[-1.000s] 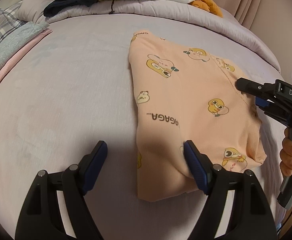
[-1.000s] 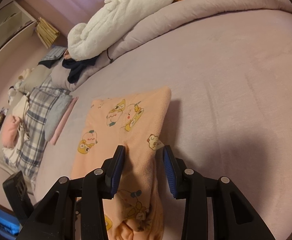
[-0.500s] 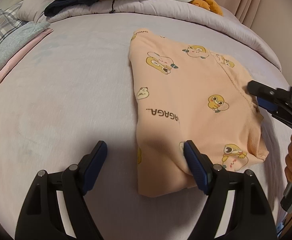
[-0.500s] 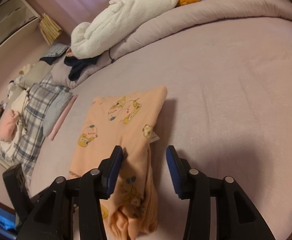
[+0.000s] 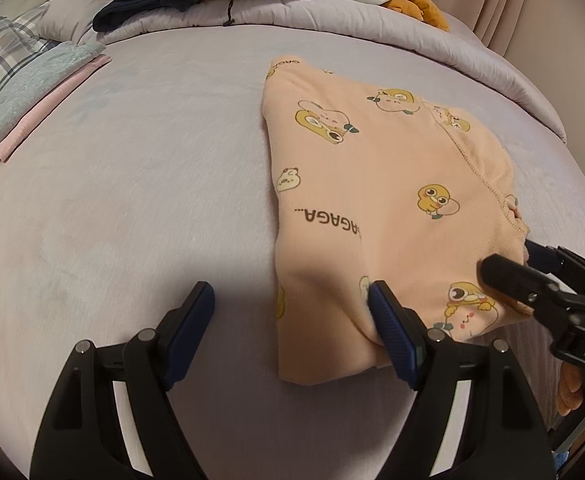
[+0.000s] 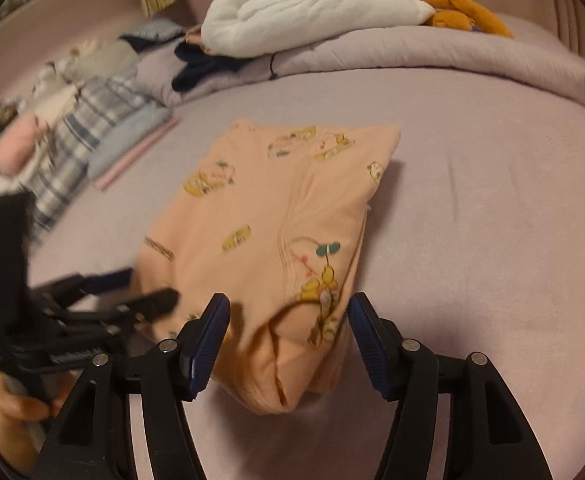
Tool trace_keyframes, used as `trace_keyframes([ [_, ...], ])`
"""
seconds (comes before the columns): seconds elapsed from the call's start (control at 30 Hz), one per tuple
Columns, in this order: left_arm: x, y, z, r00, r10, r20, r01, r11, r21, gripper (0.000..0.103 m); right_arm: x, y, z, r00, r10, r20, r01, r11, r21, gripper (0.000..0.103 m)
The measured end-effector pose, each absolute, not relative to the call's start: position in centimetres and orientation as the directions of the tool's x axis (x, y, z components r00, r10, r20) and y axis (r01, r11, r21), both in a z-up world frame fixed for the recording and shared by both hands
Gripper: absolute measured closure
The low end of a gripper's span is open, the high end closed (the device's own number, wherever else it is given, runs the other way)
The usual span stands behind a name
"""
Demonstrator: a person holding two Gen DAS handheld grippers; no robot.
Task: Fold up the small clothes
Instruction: 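Open the right gripper and pull it back from the folded shirt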
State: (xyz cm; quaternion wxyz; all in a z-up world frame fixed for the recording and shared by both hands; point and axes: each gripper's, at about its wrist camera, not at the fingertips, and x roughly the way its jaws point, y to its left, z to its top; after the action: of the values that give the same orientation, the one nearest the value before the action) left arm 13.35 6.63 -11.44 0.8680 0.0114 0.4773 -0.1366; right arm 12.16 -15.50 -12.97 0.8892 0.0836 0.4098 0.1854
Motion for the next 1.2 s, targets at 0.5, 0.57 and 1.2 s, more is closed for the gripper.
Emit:
trace_keyframes([
  [0.5,13.3,6.9,-11.4,0.506,-0.227,-0.832,0.249,0.962,-0.111,0.022,11.4,-17.4,-13.5,0.608,0.367,-0.704,-0.171,0.926,0.336,0.041],
  [0.57,13.3,6.9,-11.4,0.506,-0.228,-0.832,0.249,0.962,-0.112,0.022,11.3,-17.4,-13.5,0.609,0.364,-0.704,-0.169,0.927,0.333,0.041],
  [1.2,12.7,7.7,-11.4,0.507,-0.229,-0.831,0.242,0.963,-0.118,0.022,11.2,-18.0,-13.6,0.610,0.367,-0.703,-0.159,0.925,0.345,0.041],
])
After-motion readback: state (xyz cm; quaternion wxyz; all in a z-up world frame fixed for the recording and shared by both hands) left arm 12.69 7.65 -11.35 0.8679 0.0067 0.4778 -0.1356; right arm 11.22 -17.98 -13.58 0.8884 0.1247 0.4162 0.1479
